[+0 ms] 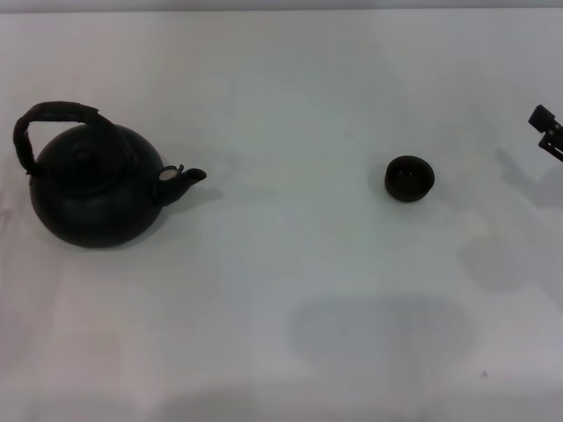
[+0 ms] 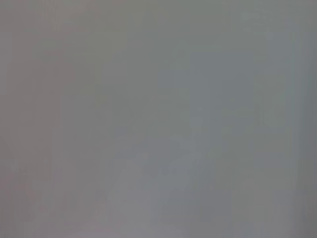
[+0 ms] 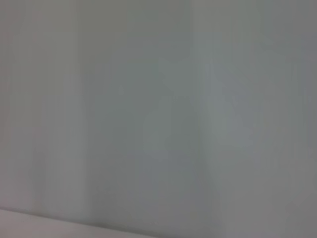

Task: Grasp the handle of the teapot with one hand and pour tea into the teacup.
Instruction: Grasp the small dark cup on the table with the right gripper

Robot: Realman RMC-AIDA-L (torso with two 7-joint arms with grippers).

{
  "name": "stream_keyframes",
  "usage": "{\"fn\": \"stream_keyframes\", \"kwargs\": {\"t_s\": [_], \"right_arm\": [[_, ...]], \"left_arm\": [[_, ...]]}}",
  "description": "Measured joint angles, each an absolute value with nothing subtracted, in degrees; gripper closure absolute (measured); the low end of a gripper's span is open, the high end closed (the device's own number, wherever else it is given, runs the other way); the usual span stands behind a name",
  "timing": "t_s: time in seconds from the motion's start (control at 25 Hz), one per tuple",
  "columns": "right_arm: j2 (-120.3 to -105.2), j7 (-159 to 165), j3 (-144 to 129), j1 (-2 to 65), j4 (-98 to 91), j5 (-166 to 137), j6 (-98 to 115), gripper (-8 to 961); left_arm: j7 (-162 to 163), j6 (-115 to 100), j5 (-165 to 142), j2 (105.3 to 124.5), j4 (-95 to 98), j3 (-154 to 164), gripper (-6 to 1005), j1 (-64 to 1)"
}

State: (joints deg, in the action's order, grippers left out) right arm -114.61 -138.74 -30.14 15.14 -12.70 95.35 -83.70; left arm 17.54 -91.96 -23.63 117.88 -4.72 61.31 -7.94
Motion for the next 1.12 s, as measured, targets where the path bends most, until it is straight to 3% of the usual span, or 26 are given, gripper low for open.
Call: {"fn": "stream_keyframes", "kwargs": {"t_s": [0.52,1.12], "right_arm": [[-114.14,-120.50,-45.00,14.93,-33.10,88.71,-85.55,94],[-114.69,-103.13,-53.66,21.82,-49.97,70.36,-84.34,92]], "left_arm": [[17.23,-91.84,-23.46,118.09,-4.75,60.92,156,-7.91],[17.22,-91.88,-23.47,118.46,-4.13,61.25,156,-7.83]]}}
